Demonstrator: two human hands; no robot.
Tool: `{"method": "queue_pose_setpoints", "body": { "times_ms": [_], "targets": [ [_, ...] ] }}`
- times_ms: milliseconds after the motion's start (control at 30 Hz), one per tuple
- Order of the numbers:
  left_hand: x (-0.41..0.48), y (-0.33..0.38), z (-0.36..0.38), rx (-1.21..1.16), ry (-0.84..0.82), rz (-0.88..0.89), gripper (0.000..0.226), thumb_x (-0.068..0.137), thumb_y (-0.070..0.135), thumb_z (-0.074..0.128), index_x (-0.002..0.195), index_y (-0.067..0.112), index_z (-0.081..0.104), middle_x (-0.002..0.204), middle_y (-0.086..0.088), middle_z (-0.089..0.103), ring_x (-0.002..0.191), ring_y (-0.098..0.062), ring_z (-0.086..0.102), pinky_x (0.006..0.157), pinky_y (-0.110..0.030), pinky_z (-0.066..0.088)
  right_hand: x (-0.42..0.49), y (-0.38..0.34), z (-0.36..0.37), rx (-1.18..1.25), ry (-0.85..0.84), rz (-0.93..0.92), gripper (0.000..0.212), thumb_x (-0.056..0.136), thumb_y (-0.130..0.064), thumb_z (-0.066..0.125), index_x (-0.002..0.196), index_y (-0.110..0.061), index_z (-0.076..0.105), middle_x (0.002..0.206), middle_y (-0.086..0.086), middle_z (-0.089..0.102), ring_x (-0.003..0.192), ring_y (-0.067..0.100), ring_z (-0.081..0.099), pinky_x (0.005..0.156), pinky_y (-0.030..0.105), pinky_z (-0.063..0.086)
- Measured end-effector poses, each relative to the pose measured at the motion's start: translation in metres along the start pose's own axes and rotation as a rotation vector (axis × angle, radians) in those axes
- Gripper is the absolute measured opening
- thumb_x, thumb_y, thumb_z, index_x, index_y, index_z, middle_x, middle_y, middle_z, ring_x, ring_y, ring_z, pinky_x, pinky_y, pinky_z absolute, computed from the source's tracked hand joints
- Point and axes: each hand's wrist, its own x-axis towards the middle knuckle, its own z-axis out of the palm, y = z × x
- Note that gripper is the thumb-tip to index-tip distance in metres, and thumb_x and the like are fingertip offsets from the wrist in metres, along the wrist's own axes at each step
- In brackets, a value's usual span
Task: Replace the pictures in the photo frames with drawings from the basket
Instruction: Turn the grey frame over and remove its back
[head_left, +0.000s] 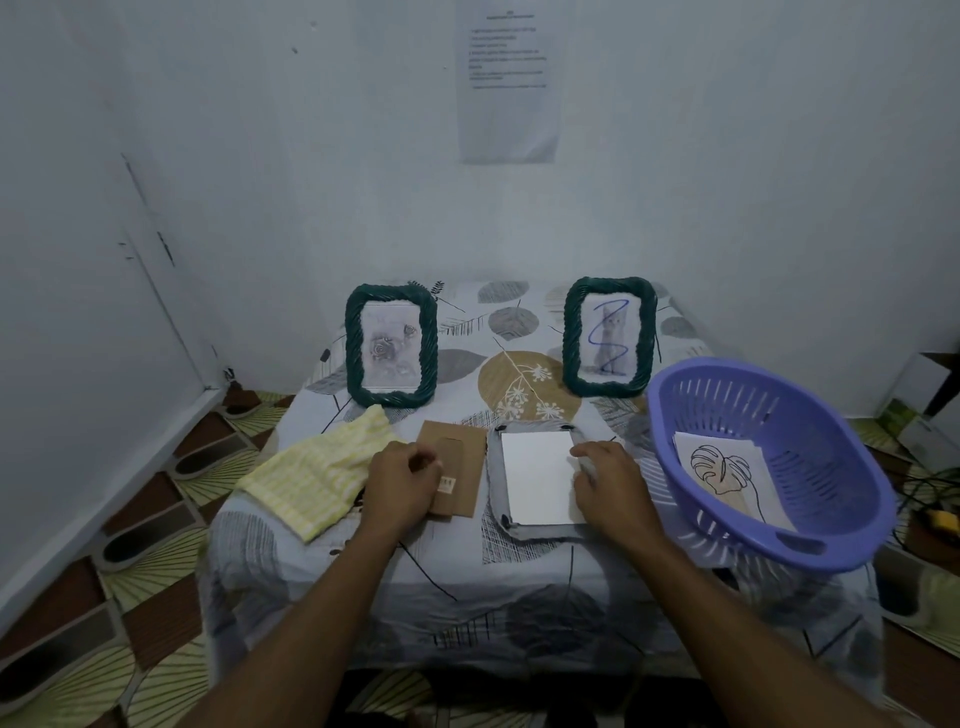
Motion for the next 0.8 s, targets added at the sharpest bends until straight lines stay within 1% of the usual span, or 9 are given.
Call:
{"method": "queue_pose_setpoints", "body": {
  "times_ms": [67,100,167,200,267,333,433,633,800],
  "targets": [
    [-0.001,-0.002,0.001,-0.031,-0.007,0.027,0.020,0.084,0.021,0.069,0.099,0.010,0.074,0.102,-0.008,0.067,0.096,-0.022,0.061,0.088,-0.031,0.048,-0.002,-0.001,0.000,0.030,0.011,-0.008,0.033,0.088,-0.004,0.055,0.119,-0.010,0.063,0.124,0.009,0.060,0.115,0.023,0.052,0.099,0.028,0.038],
    [-0.001,-0.004,0.001,-0.041,-0.022,0.032,0.025,0.083,0.028,0.068,0.099,0.011,0.074,0.104,-0.007,0.067,0.099,-0.022,0.060,0.090,-0.036,0.049,-0.002,-0.001,0.001,0.041,0.021,-0.015,0.032,0.088,-0.003,0.055,0.118,-0.009,0.063,0.123,0.009,0.061,0.114,0.023,0.052,0.096,0.026,0.037],
    [-0.003,-0.008,0.002,0.024,-0.061,0.062,0.033,0.081,0.039,0.062,0.101,0.016,0.075,0.111,-0.004,0.067,0.106,-0.024,0.056,0.094,-0.038,0.046,-0.003,-0.001,0.001,0.064,0.042,-0.024,0.031,0.088,-0.001,0.054,0.116,-0.008,0.065,0.119,0.009,0.062,0.111,0.022,0.054,0.091,0.021,0.036],
    [-0.004,-0.011,0.004,0.084,-0.064,0.094,0.031,0.083,0.037,0.063,0.103,0.017,0.075,0.114,-0.003,0.067,0.108,-0.025,0.054,0.094,-0.036,0.043,-0.003,0.000,0.001,0.071,0.051,-0.028,0.029,0.088,0.000,0.054,0.113,-0.007,0.066,0.117,0.008,0.062,0.108,0.022,0.055,0.089,0.020,0.035],
    [-0.007,-0.014,0.007,0.168,-0.028,0.147,0.023,0.085,0.027,0.067,0.104,0.016,0.075,0.116,-0.003,0.066,0.109,-0.025,0.049,0.093,-0.033,0.038,-0.004,0.003,0.003,0.085,0.078,-0.033,0.024,0.090,0.001,0.051,0.107,-0.007,0.067,0.112,0.008,0.063,0.100,0.018,0.055,0.085,0.018,0.034],
    [-0.009,-0.015,0.012,0.216,0.028,0.176,0.021,0.084,0.022,0.068,0.103,0.014,0.075,0.116,-0.004,0.066,0.108,-0.025,0.047,0.091,-0.034,0.039,-0.006,0.006,0.004,0.114,0.111,-0.024,0.020,0.093,-0.001,0.051,0.102,-0.007,0.068,0.109,0.007,0.062,0.093,0.012,0.052,0.083,0.019,0.035],
    [-0.011,-0.017,0.017,0.260,0.082,0.191,0.020,0.082,0.023,0.069,0.098,0.012,0.075,0.112,-0.005,0.067,0.104,-0.025,0.048,0.087,-0.036,0.042,-0.008,0.007,0.005,0.155,0.154,-0.017,0.018,0.093,-0.002,0.053,0.099,-0.008,0.069,0.105,0.005,0.063,0.091,0.012,0.053,0.083,0.022,0.038],
    [-0.010,-0.018,0.021,0.277,0.109,0.203,0.019,0.081,0.023,0.070,0.095,0.011,0.074,0.107,-0.006,0.066,0.099,-0.024,0.048,0.083,-0.037,0.044,-0.012,0.002,0.003,0.177,0.204,0.010,0.022,0.085,0.003,0.054,0.096,-0.009,0.069,0.101,0.003,0.063,0.087,0.016,0.057,0.079,0.023,0.043],
    [-0.011,-0.018,0.020,0.291,0.098,0.189,0.019,0.080,0.024,0.070,0.094,0.012,0.074,0.106,-0.004,0.065,0.098,-0.024,0.049,0.081,-0.039,0.045,-0.012,0.002,0.004,0.168,0.202,0.054,0.026,0.081,0.003,0.057,0.101,-0.007,0.069,0.106,0.005,0.063,0.086,0.012,0.053,0.077,0.017,0.038]
  ]
}}
